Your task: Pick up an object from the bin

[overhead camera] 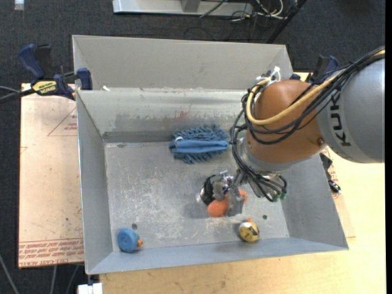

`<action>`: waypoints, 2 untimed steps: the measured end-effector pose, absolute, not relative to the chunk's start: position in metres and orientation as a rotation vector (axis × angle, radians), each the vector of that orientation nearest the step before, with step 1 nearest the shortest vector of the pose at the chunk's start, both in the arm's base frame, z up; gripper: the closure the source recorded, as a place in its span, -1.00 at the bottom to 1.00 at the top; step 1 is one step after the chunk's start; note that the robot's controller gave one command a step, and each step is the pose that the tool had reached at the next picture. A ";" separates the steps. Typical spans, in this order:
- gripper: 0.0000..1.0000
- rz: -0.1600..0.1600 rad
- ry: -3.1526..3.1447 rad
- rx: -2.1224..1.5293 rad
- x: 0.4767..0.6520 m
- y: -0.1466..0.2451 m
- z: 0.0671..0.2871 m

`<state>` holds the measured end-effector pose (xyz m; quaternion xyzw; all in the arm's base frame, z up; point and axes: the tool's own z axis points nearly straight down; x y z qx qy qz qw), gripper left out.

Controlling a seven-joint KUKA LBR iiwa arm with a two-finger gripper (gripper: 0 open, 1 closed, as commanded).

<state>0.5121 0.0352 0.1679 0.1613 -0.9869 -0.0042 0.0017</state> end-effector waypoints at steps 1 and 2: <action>1.00 -0.013 -3.097 0.506 0.512 0.035 0.168; 1.00 -0.014 -3.098 0.526 0.515 0.028 0.293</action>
Offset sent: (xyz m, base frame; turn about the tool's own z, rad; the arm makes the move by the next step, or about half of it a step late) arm 0.0020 -0.0076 0.1252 -0.0152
